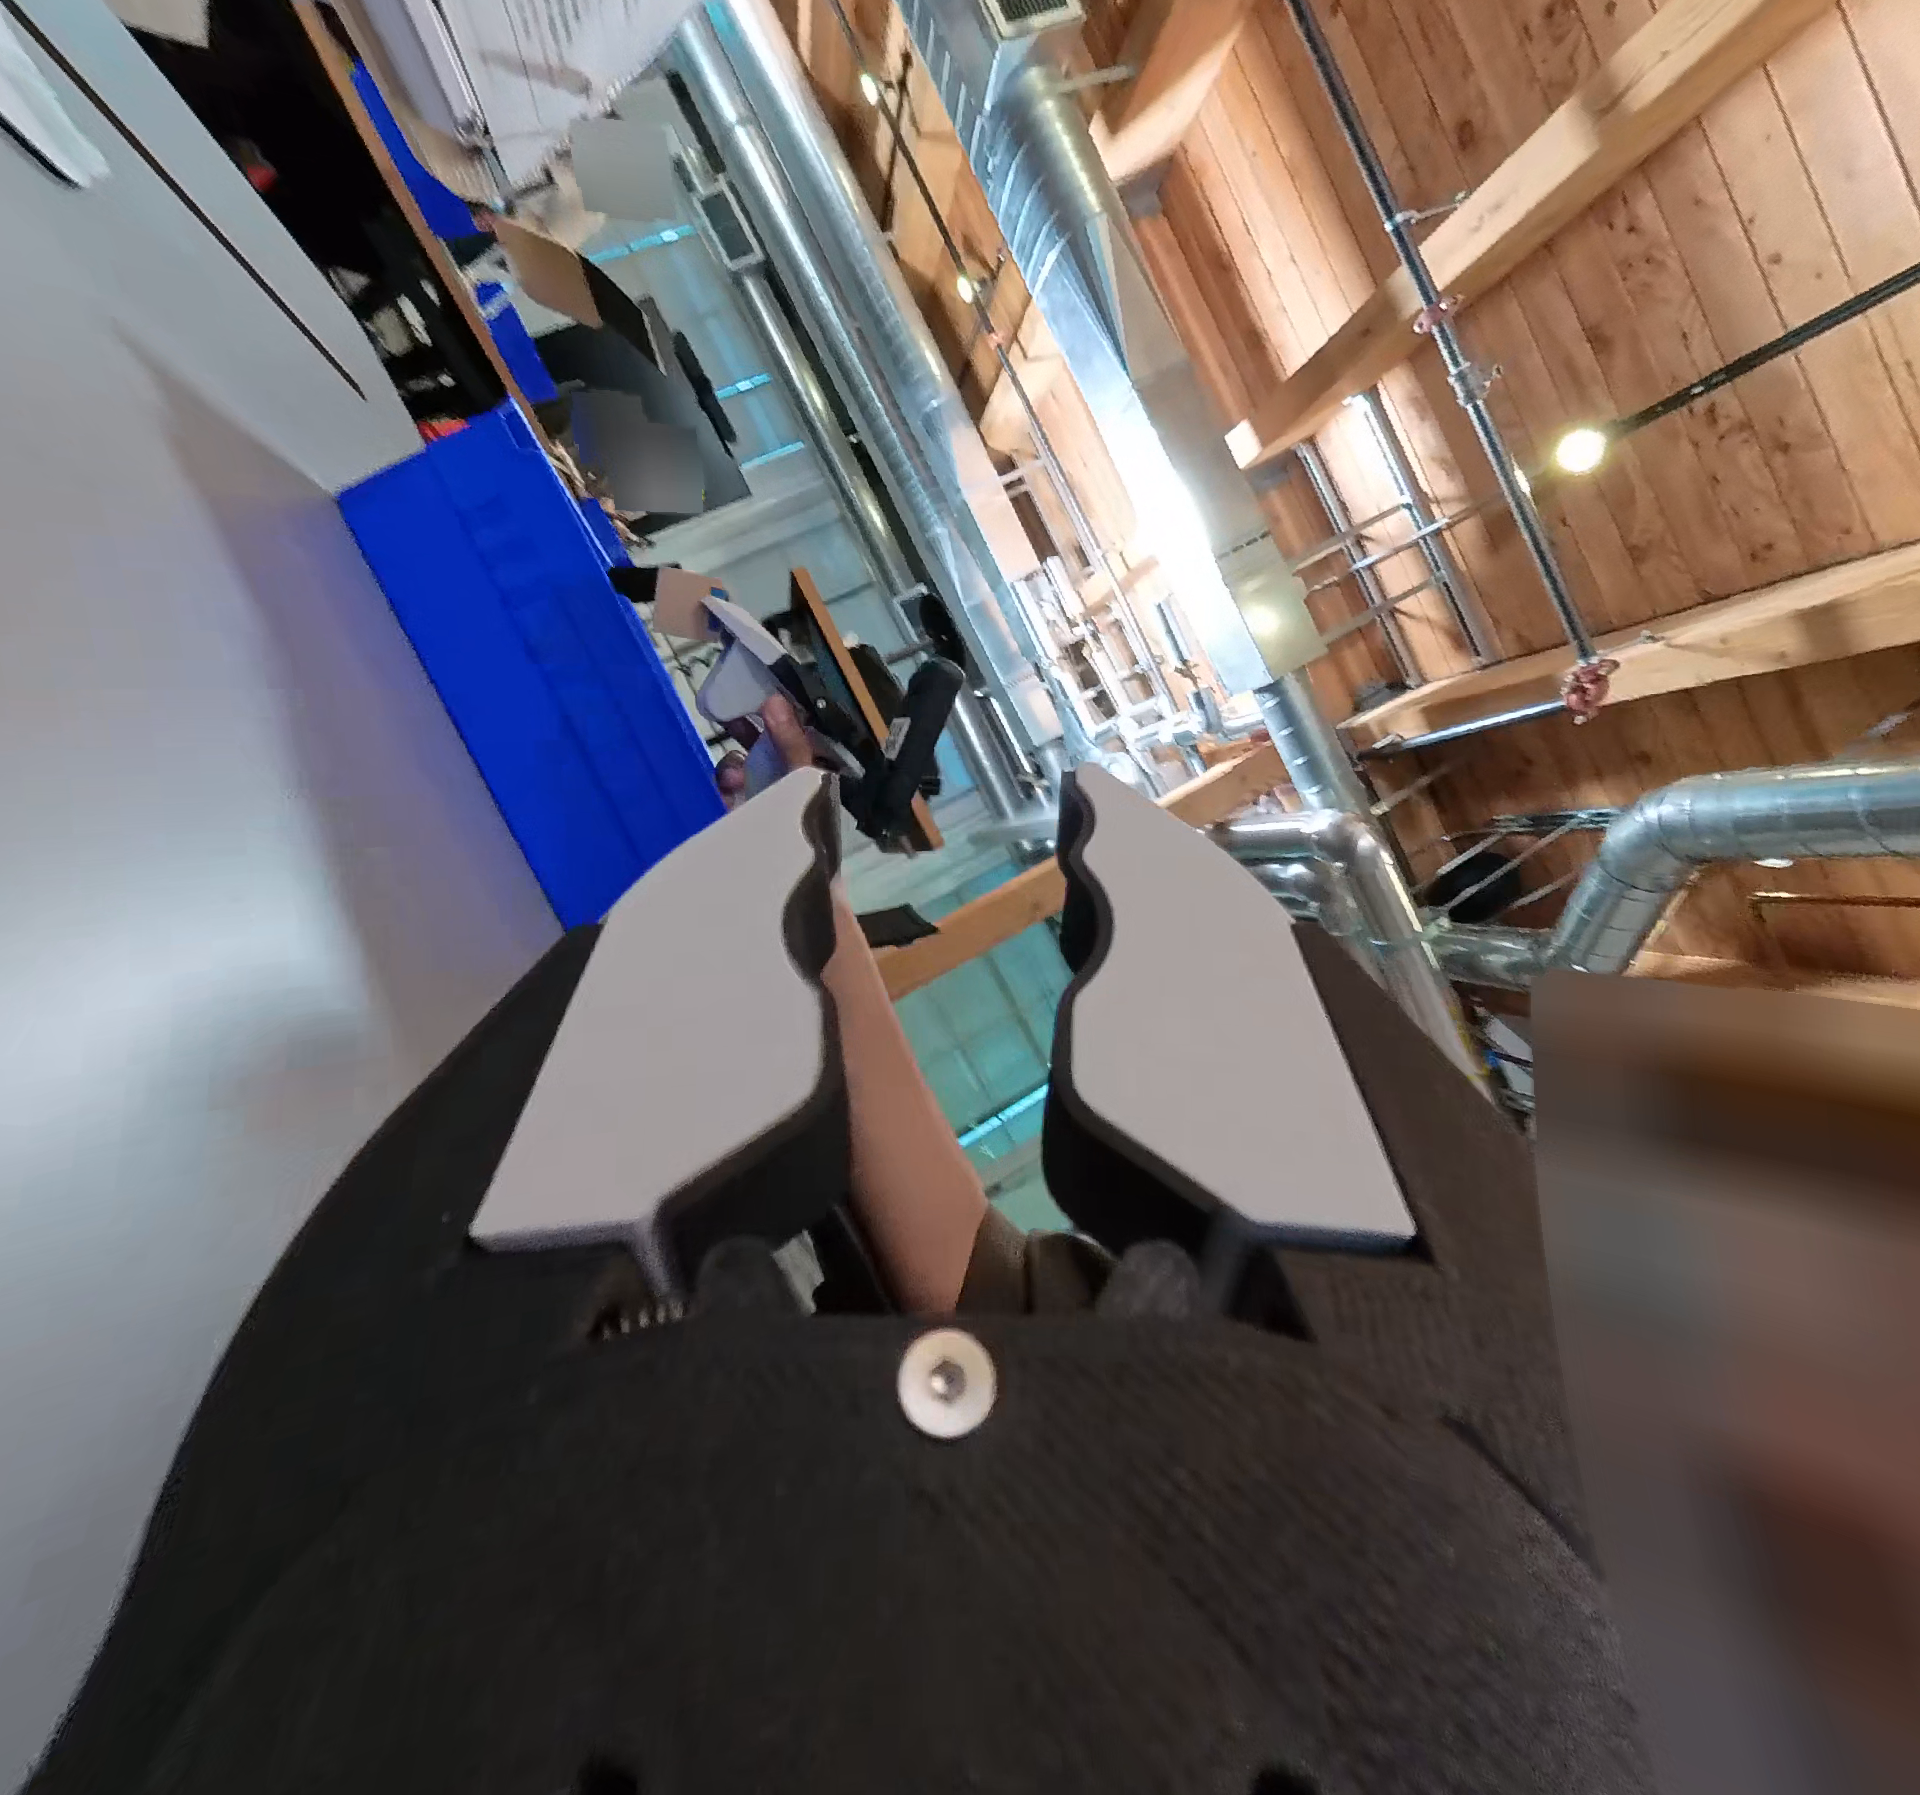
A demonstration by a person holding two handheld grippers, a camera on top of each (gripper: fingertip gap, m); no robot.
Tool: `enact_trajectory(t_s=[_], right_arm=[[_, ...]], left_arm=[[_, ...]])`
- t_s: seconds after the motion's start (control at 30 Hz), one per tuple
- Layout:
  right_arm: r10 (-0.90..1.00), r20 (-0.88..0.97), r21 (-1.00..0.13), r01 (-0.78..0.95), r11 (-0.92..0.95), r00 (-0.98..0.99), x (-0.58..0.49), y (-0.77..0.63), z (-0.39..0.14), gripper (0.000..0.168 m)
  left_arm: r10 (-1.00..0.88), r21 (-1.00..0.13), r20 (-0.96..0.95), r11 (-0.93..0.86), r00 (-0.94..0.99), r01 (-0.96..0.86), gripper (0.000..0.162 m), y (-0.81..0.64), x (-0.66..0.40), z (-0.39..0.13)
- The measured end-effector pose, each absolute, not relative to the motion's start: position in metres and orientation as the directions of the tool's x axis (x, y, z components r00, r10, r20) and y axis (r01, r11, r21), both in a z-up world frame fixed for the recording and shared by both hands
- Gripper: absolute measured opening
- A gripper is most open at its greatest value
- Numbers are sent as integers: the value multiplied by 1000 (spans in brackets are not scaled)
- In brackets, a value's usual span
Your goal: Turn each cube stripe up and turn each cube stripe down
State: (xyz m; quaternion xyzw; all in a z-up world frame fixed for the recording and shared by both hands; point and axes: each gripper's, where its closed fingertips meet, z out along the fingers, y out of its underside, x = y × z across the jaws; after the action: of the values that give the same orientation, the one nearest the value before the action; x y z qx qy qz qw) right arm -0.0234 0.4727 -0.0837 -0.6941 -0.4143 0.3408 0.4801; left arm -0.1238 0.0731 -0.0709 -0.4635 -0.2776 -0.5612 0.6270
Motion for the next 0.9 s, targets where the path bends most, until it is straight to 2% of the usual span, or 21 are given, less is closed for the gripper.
enact_trajectory(t_s=[0.1,0.2,0.33,0.53,0.6,0.67,0.9], right_arm=[[879,-138,-876,359,-323,457,-47,488,-126,45],[838,-116,-781,472,-408,533,-59,506,-168,45],[793,-182,-716,474,-512,582,-76,512,-190,45],[791,-96,-727,500,-471,605,-84,507,-193,45],[802,-117,-729,498,-471,586,-85,504,-190,69],[808,-145,-749,470,-467,571,-84,504,-181,76],[818,-196,-866,296,-403,540,-55,504,-130,63]], left_arm=[[-414,-287,873,-7,259,958,40,56,-127,-74],[-402,-277,876,30,265,960,40,42,-128,-77],[-372,-290,881,64,293,955,40,29,-126,-80],[-362,-287,883,88,299,954,40,22,-129,-81],[-361,-287,884,80,296,955,40,24,-129,-82],[-366,-287,884,68,292,955,40,26,-127,-82],[-349,-385,848,113,400,916,39,35,-132,-64]])
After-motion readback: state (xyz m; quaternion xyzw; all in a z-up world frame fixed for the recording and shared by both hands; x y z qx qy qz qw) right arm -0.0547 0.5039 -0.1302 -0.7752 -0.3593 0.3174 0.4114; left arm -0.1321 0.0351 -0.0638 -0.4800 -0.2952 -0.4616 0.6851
